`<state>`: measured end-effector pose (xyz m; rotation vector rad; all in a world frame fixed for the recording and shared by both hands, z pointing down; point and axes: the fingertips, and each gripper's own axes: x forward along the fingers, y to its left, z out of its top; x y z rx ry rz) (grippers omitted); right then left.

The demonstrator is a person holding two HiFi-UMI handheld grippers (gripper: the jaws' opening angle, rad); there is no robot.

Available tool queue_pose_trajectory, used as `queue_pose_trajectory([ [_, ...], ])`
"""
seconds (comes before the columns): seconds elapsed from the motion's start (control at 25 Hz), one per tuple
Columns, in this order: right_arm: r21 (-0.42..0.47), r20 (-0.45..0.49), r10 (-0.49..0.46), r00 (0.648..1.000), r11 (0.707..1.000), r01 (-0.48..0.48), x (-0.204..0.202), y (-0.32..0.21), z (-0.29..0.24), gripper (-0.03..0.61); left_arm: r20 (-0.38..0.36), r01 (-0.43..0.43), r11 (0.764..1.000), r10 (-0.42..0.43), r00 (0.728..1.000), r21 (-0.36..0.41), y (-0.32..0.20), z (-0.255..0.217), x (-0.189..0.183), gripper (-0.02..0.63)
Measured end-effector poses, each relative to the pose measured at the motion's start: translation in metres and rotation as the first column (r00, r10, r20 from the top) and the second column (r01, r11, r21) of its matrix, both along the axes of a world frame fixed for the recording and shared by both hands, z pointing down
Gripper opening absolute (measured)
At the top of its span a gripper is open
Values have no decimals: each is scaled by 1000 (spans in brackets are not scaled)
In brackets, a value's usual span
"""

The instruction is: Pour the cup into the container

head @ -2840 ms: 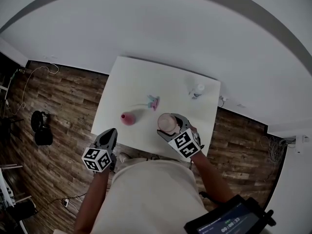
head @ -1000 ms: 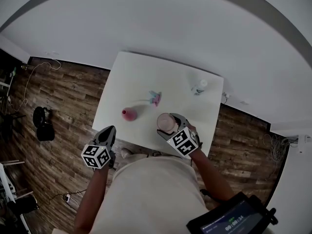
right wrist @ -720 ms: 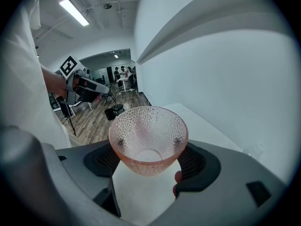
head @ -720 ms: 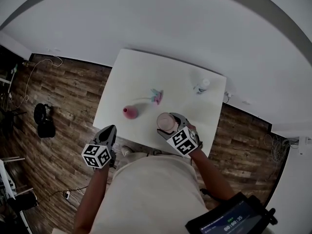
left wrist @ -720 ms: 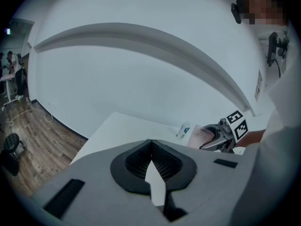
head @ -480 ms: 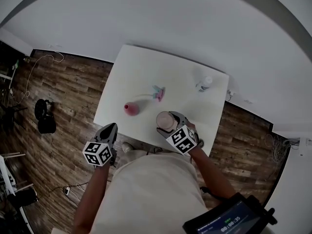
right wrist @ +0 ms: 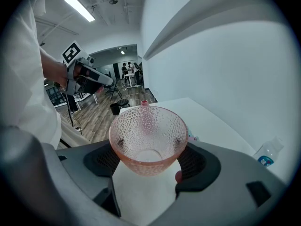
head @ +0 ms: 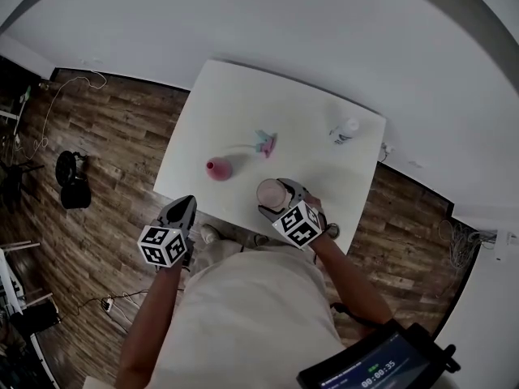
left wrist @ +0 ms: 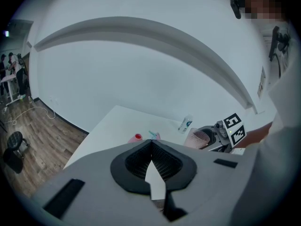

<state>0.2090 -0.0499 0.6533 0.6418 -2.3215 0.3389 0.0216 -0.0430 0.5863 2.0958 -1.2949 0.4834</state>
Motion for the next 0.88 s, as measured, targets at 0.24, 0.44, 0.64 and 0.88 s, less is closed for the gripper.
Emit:
queue_pose_trajectory([
  [0.24,-4,-16,-24,1000,1000,24,-1,5,12,367,17,0,1000,0,1000,-19,3,11,0,11],
  [0.44,-4,-26,-30,999,1000,30,0,7,17,367,21,7,999,-6,1000,-31,5,17,0,11],
  [0.64,4,-30,-32,999,999,32,-1,8,15,367,17,6,999,-6,1000,-33,6,17,2,11],
  [0.88,11,-26,-30,999,999,30,-4,7,11,367,12,-6,999,6,1000,-36,5,20,5,11],
])
